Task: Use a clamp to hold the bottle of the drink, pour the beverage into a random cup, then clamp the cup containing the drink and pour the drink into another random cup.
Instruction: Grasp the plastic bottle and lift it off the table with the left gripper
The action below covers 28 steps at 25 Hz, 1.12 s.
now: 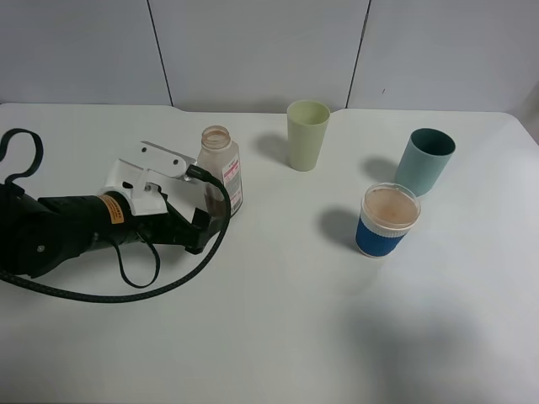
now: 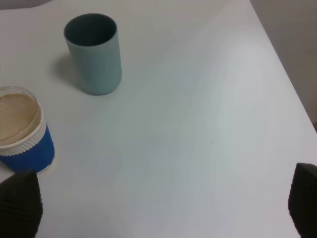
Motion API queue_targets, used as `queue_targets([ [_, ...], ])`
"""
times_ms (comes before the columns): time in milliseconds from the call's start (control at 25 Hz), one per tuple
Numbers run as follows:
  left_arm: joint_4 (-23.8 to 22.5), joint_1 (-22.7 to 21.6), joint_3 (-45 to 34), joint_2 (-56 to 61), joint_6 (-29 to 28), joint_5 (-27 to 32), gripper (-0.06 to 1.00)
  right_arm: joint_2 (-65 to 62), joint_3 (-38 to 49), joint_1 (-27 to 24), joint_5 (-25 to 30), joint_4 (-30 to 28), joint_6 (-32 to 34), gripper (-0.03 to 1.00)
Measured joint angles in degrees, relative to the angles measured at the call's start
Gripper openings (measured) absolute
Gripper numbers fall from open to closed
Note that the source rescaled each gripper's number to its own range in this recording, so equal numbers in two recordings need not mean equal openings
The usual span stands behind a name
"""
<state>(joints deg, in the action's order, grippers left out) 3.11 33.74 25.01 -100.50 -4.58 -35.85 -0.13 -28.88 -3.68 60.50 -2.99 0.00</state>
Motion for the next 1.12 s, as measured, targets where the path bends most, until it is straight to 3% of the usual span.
queue_targets([
  [200, -2.5, 0.1, -0.2, -4.9, 0.1, -6.6, 0.97, 0.0, 0.0, 0.0, 0.0, 0.0, 0.0, 1.00],
  [600, -2.5, 0.1, -0.2, -11.6, 0.1, -21.0, 0.97, 0.0, 0.0, 0.0, 0.0, 0.0, 0.0, 1.00],
  [1120, -2.4, 0.1, 7.0, -14.3, 0.1, -23.0, 0.97, 0.0, 0.0, 0.0, 0.0, 0.0, 0.0, 1.00],
])
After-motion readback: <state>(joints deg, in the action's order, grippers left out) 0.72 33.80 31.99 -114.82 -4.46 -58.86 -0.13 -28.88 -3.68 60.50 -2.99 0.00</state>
